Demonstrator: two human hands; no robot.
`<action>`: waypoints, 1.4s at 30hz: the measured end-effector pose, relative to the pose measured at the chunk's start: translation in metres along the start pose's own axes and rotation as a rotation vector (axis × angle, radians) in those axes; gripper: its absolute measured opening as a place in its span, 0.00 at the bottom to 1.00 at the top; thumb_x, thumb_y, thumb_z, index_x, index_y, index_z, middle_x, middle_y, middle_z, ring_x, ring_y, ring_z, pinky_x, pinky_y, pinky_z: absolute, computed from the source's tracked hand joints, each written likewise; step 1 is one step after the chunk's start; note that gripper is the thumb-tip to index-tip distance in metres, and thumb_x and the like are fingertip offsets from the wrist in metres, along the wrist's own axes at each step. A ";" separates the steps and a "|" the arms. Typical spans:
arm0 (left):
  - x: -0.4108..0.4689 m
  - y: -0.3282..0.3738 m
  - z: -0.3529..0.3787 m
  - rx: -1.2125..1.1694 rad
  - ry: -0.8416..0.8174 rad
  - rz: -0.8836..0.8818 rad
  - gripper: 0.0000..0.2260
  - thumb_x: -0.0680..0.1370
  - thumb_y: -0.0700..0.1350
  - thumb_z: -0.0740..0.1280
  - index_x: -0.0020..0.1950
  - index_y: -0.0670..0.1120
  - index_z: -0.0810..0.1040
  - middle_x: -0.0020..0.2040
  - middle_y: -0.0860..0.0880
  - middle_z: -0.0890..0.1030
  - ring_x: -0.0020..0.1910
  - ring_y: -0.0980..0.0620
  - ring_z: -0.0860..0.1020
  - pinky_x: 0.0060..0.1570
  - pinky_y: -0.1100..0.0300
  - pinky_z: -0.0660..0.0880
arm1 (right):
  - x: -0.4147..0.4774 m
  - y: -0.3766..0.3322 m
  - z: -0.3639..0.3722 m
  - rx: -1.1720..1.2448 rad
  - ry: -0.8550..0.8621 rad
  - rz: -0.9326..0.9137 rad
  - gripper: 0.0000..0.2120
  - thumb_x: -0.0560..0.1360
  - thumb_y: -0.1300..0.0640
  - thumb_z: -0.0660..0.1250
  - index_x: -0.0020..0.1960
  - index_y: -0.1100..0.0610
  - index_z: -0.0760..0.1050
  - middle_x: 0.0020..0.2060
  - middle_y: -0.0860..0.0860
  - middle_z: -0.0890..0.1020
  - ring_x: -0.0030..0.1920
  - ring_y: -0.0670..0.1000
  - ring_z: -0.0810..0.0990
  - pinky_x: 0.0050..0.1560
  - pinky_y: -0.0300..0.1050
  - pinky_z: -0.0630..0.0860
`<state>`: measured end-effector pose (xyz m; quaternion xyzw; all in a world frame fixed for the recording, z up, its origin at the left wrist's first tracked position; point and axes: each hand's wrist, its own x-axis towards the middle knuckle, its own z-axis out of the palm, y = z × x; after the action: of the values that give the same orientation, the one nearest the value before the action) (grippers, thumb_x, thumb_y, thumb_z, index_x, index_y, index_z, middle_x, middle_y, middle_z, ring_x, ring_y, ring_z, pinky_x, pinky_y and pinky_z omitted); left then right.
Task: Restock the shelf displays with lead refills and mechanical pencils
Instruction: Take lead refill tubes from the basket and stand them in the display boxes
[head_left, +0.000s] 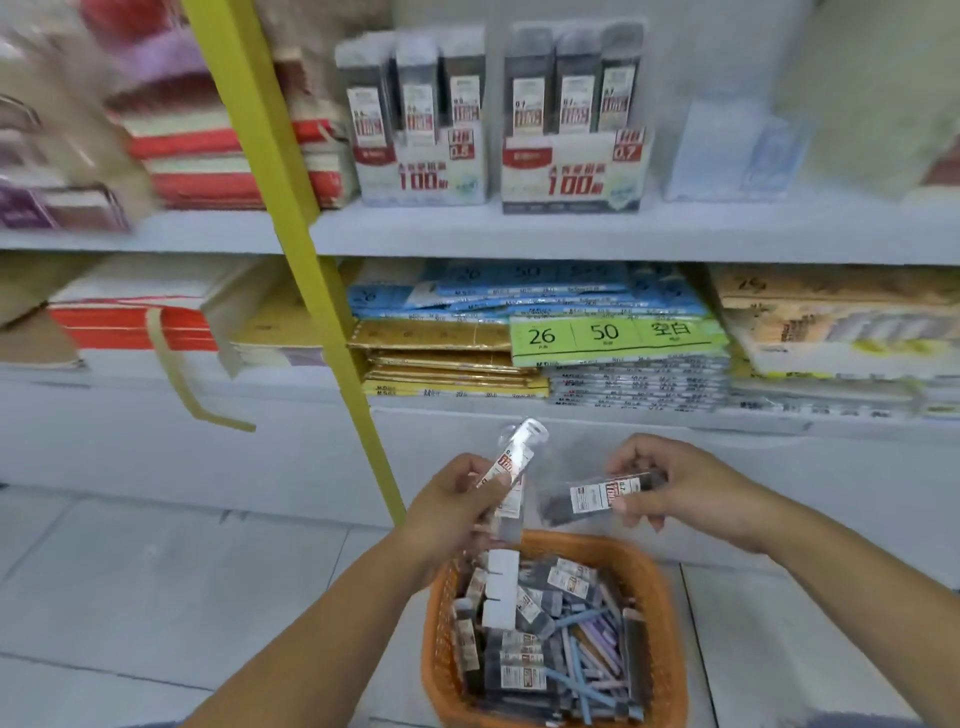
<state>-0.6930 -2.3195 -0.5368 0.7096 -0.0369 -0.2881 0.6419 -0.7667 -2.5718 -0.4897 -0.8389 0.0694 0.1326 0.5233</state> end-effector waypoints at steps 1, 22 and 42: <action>-0.004 0.014 0.000 0.026 -0.012 0.022 0.11 0.80 0.49 0.69 0.56 0.44 0.77 0.42 0.46 0.75 0.40 0.50 0.75 0.51 0.43 0.83 | -0.003 -0.015 -0.007 -0.032 0.002 -0.037 0.11 0.72 0.67 0.73 0.50 0.55 0.78 0.39 0.55 0.84 0.36 0.50 0.80 0.34 0.43 0.75; -0.016 0.144 0.026 -0.228 -0.182 0.311 0.11 0.80 0.45 0.70 0.61 0.56 0.80 0.59 0.46 0.84 0.57 0.41 0.83 0.42 0.56 0.81 | 0.016 -0.130 -0.043 0.451 0.342 -0.414 0.19 0.70 0.69 0.73 0.57 0.60 0.73 0.44 0.54 0.86 0.37 0.52 0.82 0.35 0.41 0.79; 0.013 0.193 0.003 -0.423 0.131 0.606 0.10 0.81 0.44 0.67 0.60 0.58 0.78 0.51 0.52 0.87 0.50 0.48 0.86 0.38 0.56 0.83 | 0.023 -0.265 -0.141 -0.423 0.910 -0.761 0.18 0.72 0.61 0.71 0.48 0.43 0.67 0.41 0.45 0.82 0.35 0.39 0.77 0.39 0.35 0.72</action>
<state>-0.6221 -2.3606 -0.3613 0.5349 -0.1439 -0.0403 0.8316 -0.6554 -2.5805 -0.2095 -0.8626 -0.0461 -0.4222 0.2749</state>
